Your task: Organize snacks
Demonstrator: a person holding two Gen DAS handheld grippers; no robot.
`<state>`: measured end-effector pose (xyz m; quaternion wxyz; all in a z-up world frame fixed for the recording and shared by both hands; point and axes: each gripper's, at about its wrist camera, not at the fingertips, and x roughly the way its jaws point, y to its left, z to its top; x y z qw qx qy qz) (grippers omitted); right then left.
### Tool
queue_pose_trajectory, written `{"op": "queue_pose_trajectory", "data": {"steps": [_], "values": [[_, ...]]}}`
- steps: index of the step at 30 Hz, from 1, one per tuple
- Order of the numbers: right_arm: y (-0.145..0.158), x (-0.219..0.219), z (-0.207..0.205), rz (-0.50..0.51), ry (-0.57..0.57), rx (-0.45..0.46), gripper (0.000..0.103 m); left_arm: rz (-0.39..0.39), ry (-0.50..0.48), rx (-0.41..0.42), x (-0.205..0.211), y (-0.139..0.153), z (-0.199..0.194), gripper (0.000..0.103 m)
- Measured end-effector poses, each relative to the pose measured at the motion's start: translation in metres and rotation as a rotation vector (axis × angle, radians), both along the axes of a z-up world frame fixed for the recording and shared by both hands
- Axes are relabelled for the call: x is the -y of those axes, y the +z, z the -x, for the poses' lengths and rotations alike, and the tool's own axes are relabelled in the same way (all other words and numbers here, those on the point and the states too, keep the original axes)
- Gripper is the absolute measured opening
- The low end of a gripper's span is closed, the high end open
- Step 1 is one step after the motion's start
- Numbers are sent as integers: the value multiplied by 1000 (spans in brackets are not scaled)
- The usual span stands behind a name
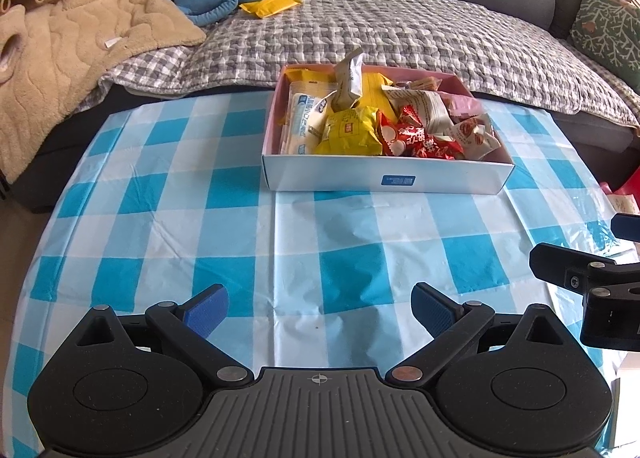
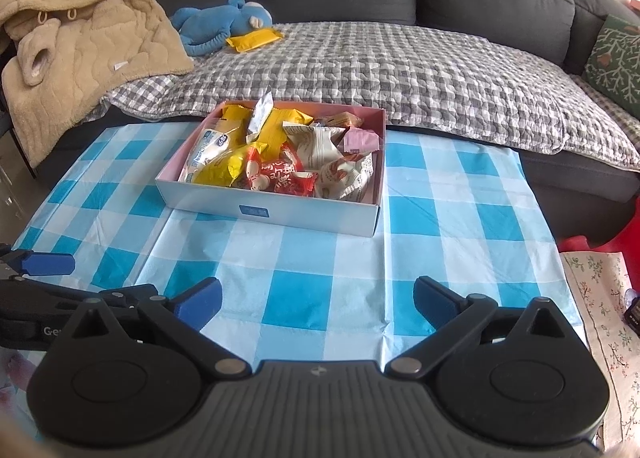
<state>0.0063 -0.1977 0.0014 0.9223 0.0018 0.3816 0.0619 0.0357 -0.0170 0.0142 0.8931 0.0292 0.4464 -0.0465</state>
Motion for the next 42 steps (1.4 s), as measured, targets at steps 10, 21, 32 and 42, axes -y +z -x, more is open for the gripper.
{"op": "queue_pose_trajectory", "data": {"steps": [10, 21, 32, 42], "values": [[-1, 0, 0, 6, -1, -4, 102, -5, 2, 5, 1, 1, 1, 99], [-3, -2, 0, 12, 6, -11, 102, -5, 1, 2, 2, 1, 2, 99], [-3, -3, 0, 15, 6, -13, 102, -6, 2, 2, 3, 1, 2, 99], [-4, -3, 0, 16, 5, -14, 102, -6, 4, 1, 3, 1, 2, 99]]}}
